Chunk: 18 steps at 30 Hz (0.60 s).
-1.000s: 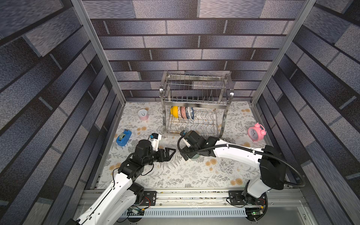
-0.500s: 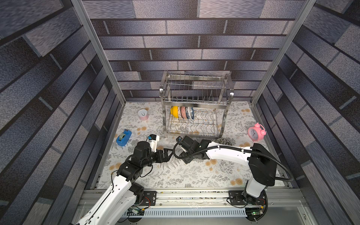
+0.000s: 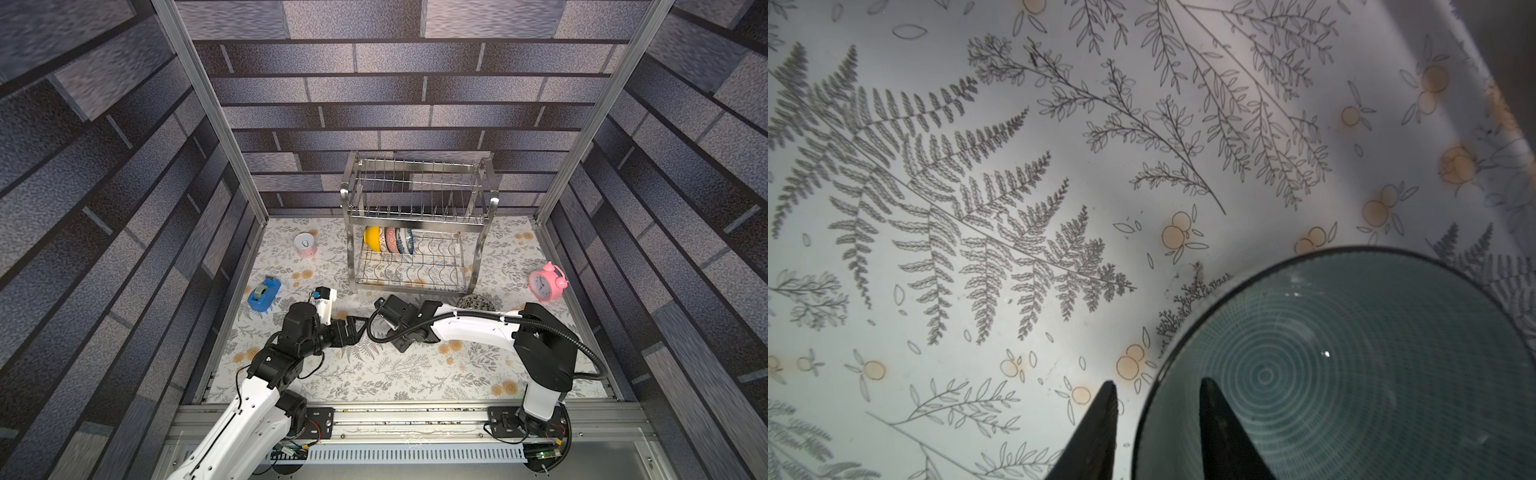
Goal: Load bowls into a dish rack
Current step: Pick up the bowl from the center of the table.
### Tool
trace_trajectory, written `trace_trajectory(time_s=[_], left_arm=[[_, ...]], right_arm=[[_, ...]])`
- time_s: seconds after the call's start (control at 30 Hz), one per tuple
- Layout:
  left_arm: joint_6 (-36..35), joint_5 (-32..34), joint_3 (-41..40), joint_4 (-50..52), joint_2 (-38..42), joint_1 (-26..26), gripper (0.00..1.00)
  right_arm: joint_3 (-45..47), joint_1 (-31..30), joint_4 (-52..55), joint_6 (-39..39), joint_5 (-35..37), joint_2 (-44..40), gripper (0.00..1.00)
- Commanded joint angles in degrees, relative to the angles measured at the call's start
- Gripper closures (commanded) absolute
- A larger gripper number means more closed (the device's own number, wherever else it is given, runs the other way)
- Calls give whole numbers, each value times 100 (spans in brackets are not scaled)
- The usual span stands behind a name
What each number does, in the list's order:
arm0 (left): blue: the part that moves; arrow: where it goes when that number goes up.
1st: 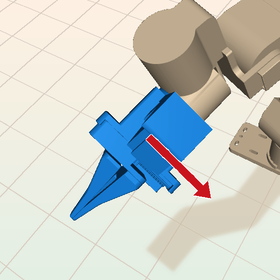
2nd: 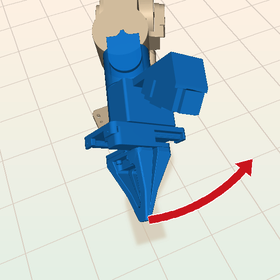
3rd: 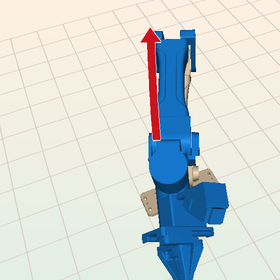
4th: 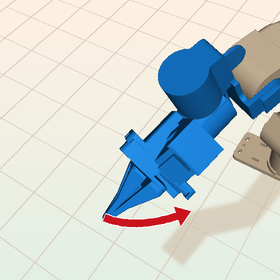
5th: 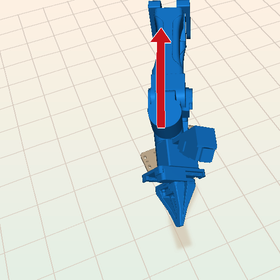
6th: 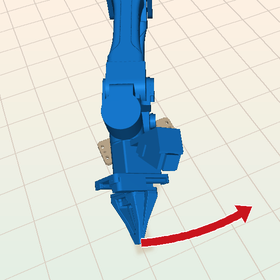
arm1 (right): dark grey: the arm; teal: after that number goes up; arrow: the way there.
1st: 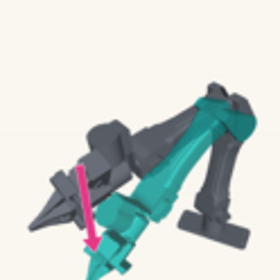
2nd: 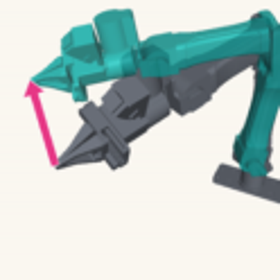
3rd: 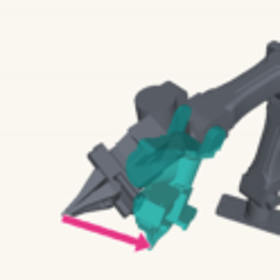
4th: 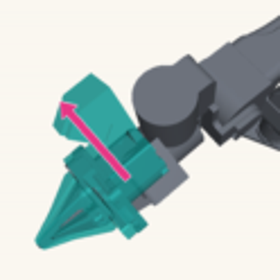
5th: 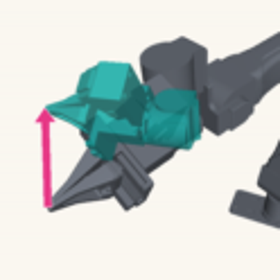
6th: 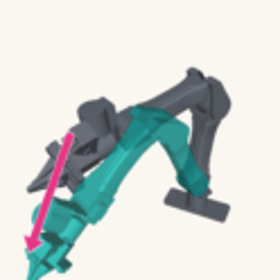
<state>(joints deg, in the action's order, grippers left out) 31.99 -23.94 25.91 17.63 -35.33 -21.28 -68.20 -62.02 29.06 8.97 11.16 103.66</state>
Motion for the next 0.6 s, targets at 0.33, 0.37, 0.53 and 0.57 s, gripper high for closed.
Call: trace_trajectory(time_s=[0.33, 0.37, 0.53, 0.57], left_arm=[[44, -128, -48, 26, -49, 46, 0], [40, -122, -59, 22, -53, 46, 0], [34, -128, -43, 15, -77, 57, 0], [34, -128, -47, 8, -88, 64, 0]], right_arm=[[-131, -56, 258, 70, 168, -12, 84], [-138, -56, 258, 70, 158, -12, 87], [-164, -58, 257, 79, 107, -12, 100], [-168, -63, 261, 80, 92, -21, 100]])
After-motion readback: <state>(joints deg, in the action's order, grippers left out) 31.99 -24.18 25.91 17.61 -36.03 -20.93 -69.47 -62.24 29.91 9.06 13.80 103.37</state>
